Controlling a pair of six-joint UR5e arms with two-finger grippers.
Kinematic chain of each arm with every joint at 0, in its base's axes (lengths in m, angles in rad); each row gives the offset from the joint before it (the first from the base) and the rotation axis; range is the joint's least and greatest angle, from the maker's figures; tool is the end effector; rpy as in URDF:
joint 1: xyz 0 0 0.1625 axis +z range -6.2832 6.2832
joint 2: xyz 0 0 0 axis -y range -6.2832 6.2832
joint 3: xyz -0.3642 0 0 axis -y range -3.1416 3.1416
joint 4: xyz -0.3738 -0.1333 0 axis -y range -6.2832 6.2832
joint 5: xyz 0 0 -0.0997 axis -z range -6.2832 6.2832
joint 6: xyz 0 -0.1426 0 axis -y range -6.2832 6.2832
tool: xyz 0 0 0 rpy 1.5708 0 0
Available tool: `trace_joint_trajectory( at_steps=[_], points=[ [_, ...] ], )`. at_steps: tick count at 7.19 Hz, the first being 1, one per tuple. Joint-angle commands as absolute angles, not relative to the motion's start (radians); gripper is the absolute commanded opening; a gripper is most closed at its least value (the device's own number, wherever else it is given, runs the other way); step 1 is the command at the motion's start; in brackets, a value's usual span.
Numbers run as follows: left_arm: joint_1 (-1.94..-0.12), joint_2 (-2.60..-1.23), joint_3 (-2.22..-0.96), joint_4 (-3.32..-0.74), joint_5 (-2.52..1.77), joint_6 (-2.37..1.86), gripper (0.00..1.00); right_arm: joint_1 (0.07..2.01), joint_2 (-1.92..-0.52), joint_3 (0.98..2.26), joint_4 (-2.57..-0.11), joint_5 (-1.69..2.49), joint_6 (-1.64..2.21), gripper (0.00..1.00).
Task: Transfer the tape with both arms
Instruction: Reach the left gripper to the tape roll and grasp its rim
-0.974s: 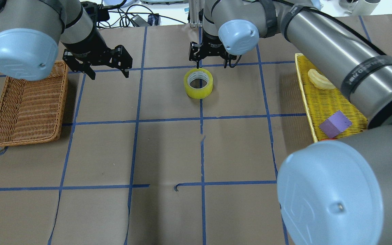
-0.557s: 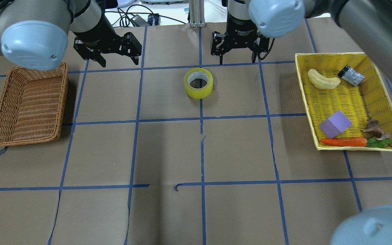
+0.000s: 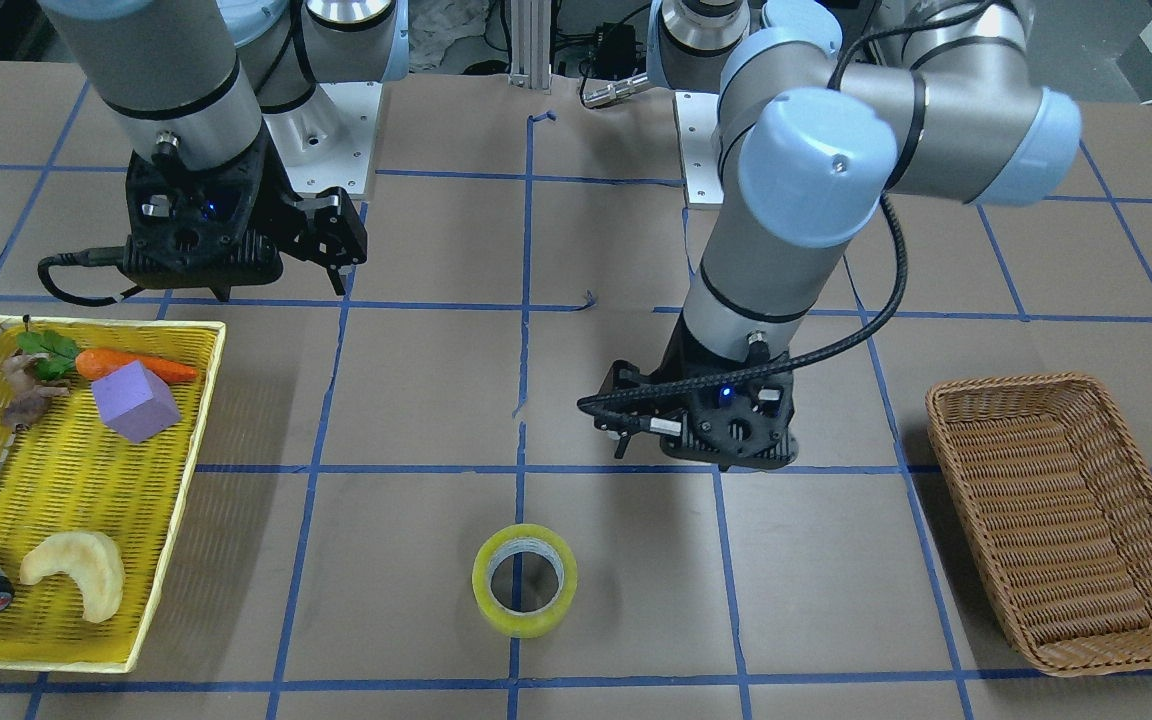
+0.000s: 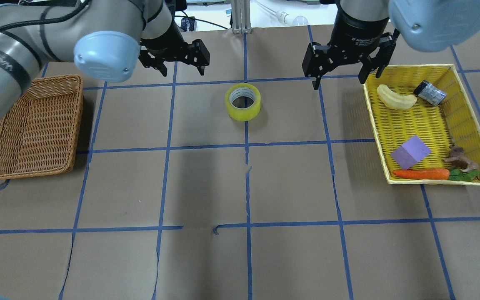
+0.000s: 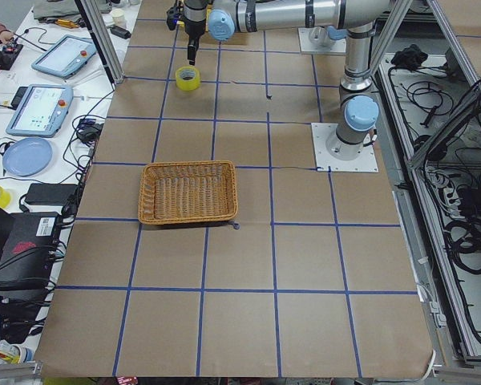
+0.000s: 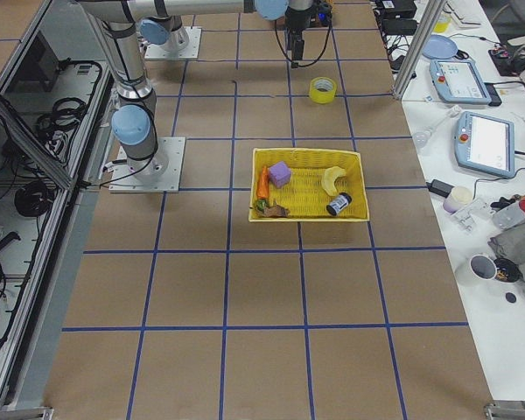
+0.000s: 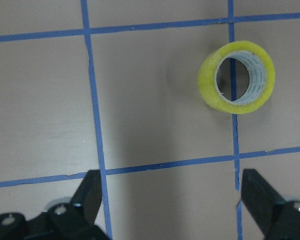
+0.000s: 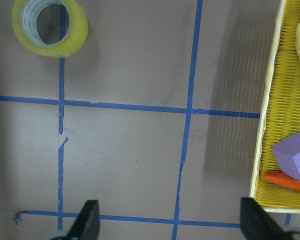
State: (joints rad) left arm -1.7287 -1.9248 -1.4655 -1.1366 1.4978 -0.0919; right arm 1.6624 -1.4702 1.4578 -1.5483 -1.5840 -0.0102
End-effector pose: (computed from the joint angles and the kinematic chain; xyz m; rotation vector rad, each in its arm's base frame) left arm -0.2383 -0.5825 0.2907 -0.1104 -3.0327 0.2663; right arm 0.1774 -0.4944 0.3859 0.1593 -3.1239 -0.0149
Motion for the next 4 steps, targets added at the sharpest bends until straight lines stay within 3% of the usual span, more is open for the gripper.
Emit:
trace_joint_trajectory(
  at_steps=[1, 4],
  points=[
    [-1.772, -2.063, -1.447, -0.979, 1.441, -0.141, 1.0, 1.642, -1.494, 1.457, -1.548, -1.592, -0.021, 1.0],
    [-1.773, -2.202, -1.333, -0.963, 1.43, -0.141, 1.0, 1.552, -1.494, 1.43, -1.545, -1.577, -0.037, 1.0]
  ],
)
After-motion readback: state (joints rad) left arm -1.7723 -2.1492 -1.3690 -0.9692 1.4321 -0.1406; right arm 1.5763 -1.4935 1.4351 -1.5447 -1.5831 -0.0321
